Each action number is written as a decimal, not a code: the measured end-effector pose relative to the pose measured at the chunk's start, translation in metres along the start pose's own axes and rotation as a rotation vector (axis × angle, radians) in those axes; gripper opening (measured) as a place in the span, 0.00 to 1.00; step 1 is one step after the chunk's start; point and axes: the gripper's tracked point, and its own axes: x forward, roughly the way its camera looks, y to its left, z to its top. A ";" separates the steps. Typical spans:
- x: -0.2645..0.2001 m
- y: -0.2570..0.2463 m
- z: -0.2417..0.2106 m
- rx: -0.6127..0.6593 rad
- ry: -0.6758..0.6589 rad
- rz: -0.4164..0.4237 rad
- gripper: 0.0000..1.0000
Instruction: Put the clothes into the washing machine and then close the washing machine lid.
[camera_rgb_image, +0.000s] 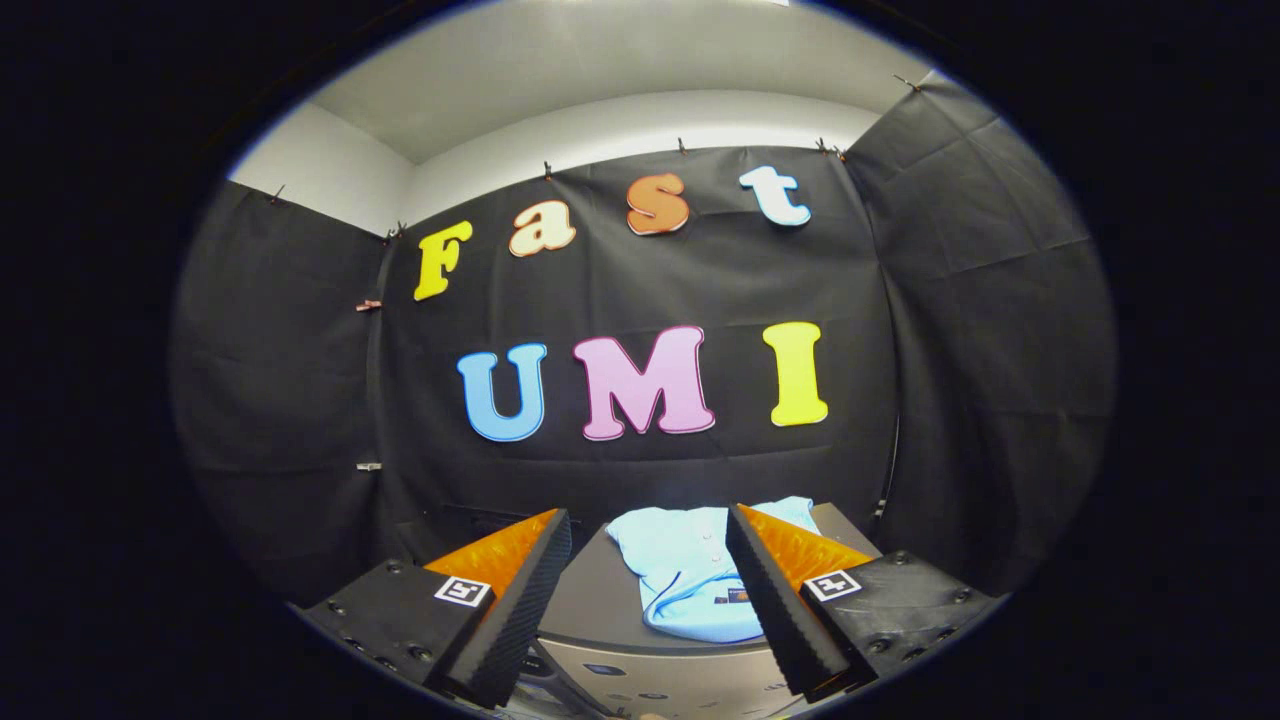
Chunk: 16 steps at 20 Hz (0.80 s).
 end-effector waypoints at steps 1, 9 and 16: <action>0.012 -0.005 -0.003 0.004 0.033 -0.005 0.98; 0.099 -0.057 -0.030 -0.065 0.205 -0.125 0.98; 0.176 -0.084 -0.071 -0.098 0.404 -0.153 0.99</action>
